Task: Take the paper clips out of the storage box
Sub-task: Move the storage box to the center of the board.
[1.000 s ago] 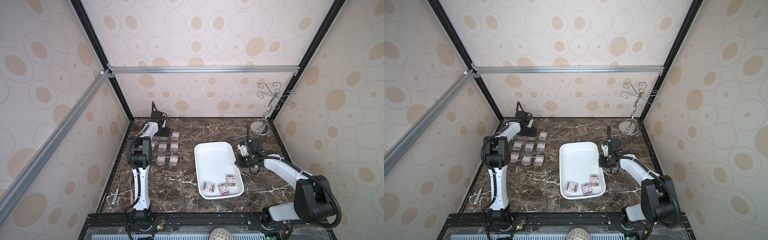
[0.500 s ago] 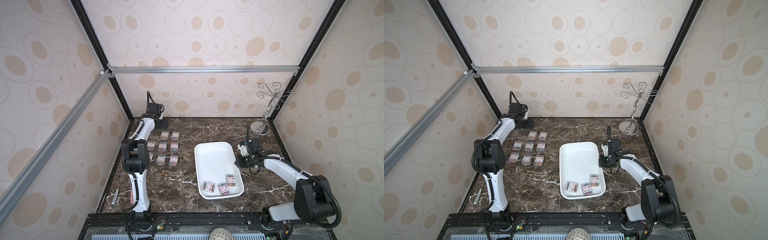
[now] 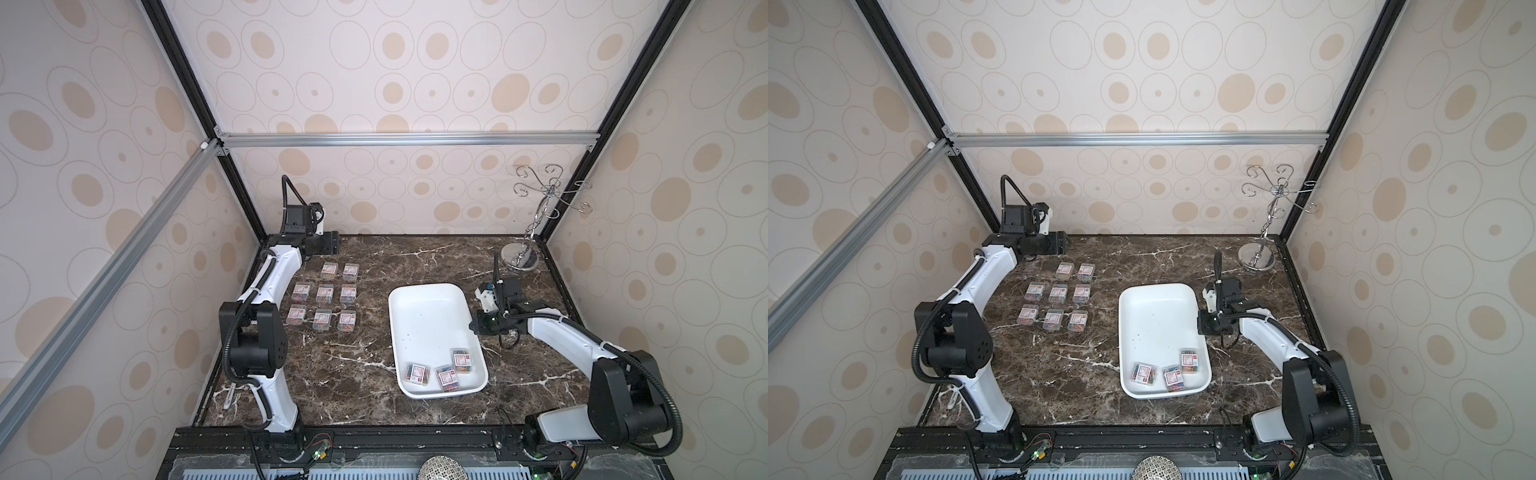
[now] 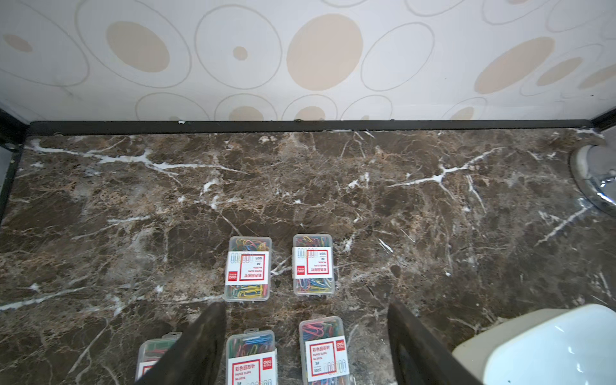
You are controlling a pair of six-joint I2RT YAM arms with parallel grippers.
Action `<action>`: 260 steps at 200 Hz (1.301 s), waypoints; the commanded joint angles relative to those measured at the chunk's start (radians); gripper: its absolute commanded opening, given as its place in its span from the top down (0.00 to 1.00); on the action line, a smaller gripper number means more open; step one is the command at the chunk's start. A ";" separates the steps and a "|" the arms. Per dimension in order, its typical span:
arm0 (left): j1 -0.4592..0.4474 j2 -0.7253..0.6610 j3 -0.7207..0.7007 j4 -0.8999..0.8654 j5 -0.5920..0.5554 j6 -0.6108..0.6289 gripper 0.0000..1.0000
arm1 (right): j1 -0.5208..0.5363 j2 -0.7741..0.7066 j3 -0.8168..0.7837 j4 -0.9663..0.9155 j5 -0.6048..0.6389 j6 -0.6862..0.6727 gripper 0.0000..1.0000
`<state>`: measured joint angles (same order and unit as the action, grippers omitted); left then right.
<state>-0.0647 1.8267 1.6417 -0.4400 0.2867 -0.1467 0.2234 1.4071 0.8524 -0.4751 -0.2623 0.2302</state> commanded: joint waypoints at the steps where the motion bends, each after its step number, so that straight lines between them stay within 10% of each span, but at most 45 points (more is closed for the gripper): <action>1: -0.044 -0.064 -0.037 0.037 0.016 -0.025 0.24 | 0.002 0.012 -0.005 -0.003 -0.021 -0.004 0.92; 189: -0.339 -0.271 -0.331 0.082 -0.098 -0.059 0.25 | 0.023 0.393 0.478 -0.107 0.084 -0.279 0.94; 260: -0.391 -0.364 -0.410 0.117 -0.129 -0.098 0.24 | 0.033 0.388 0.703 -0.239 0.230 -0.123 0.70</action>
<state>-0.4427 1.5154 1.2400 -0.3523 0.1875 -0.2195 0.2489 1.8717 1.5536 -0.6453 -0.1028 0.0090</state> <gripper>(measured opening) 0.755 0.292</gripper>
